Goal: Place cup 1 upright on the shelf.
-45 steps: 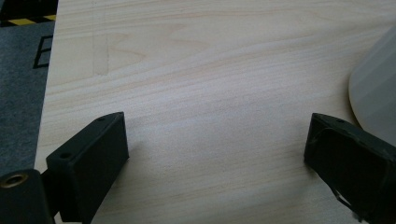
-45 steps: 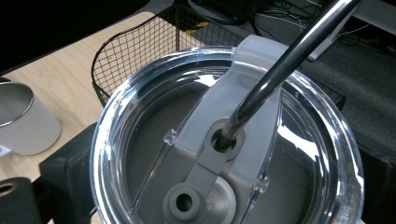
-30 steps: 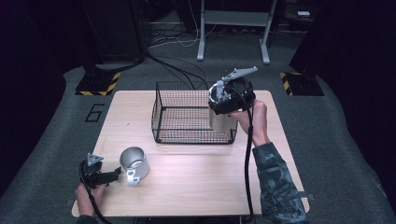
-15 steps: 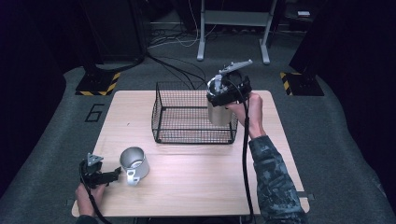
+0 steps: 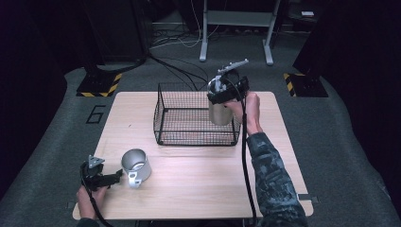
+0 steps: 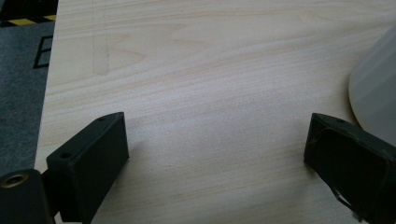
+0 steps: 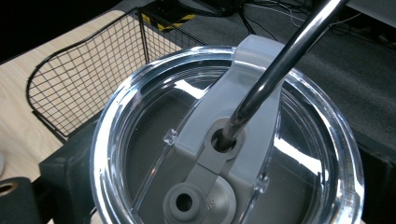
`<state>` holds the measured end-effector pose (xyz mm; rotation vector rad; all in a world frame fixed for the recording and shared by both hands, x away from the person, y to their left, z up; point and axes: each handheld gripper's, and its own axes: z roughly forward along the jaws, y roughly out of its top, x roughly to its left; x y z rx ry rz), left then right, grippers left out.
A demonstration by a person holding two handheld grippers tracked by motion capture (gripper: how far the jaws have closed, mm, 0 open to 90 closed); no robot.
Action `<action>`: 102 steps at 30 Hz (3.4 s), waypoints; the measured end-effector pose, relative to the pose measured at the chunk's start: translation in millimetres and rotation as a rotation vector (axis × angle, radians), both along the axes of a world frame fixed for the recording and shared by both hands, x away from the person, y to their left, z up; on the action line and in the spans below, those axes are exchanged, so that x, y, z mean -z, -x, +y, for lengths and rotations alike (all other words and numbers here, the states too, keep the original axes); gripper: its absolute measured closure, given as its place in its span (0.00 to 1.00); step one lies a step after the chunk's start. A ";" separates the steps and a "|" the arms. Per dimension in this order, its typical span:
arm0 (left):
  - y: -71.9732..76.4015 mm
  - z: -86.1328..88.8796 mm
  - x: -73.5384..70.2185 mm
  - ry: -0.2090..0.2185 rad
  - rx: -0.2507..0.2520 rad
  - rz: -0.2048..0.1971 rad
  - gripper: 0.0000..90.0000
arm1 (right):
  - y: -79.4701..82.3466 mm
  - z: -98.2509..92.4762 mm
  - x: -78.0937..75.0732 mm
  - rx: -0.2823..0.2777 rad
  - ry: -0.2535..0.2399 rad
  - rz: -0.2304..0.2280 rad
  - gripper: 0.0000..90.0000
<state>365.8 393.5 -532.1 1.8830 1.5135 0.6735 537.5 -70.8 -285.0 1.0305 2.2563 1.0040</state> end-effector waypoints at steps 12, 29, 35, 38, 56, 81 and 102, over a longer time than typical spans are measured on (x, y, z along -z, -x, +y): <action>0.0 0.0 0.0 0.000 0.000 0.000 0.07 | -20.6 -0.4 16.0 0.038 -0.004 0.032 0.04; -0.1 -0.4 0.3 0.006 -0.003 -0.004 0.07 | -46.1 -1.0 46.9 0.106 -0.043 0.084 0.04; -0.1 -0.5 0.4 0.008 -0.005 -0.005 0.07 | -51.9 3.0 57.9 0.115 -0.037 0.085 0.04; -0.1 -0.3 0.2 0.004 -0.003 -0.003 0.07 | -53.4 4.4 60.8 0.124 -0.034 0.089 0.04; -0.1 -0.6 0.4 0.008 -0.006 -0.006 0.07 | -59.3 12.5 77.9 0.149 -0.023 0.108 0.04; -0.2 -0.6 0.4 0.008 -0.006 -0.006 0.07 | -64.3 17.3 96.5 0.156 -0.008 0.156 0.03; -0.2 -0.5 0.4 0.007 -0.005 -0.005 0.07 | -58.3 -0.3 82.9 0.110 -0.015 0.178 0.00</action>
